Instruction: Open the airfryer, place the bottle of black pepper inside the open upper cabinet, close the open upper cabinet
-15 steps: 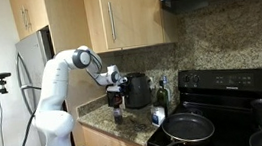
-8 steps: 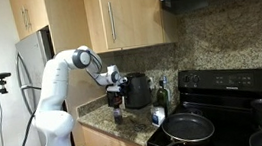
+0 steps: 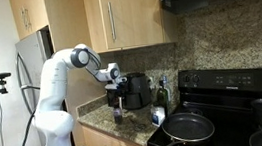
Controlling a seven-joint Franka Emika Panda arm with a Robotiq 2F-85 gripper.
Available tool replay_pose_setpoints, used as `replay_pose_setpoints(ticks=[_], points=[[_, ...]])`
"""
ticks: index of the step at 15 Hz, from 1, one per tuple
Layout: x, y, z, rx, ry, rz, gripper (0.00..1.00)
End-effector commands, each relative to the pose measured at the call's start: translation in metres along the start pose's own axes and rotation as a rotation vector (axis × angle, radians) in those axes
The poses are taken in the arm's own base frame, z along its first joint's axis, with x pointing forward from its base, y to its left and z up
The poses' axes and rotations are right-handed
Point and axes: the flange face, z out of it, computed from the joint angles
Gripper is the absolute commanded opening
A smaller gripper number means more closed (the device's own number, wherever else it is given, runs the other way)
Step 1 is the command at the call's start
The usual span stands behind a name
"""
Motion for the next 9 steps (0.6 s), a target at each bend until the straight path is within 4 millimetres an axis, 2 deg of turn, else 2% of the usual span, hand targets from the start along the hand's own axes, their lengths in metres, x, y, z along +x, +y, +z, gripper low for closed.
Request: replay_pose_setpoints(ticks=[1, 3, 6, 9], points=[[-0.038, 0.000, -0.027, -0.043, -0.196, 0.016, 0.09], [-0.043, 0.002, -0.026, -0.044, -0.263, 0.033, 0.09], [-0.035, 0.011, -0.018, -0.025, -0.246, 0.063, 0.09], [-0.029, 0.011, 0.005, -0.005, -0.248, 0.060, 0.09]])
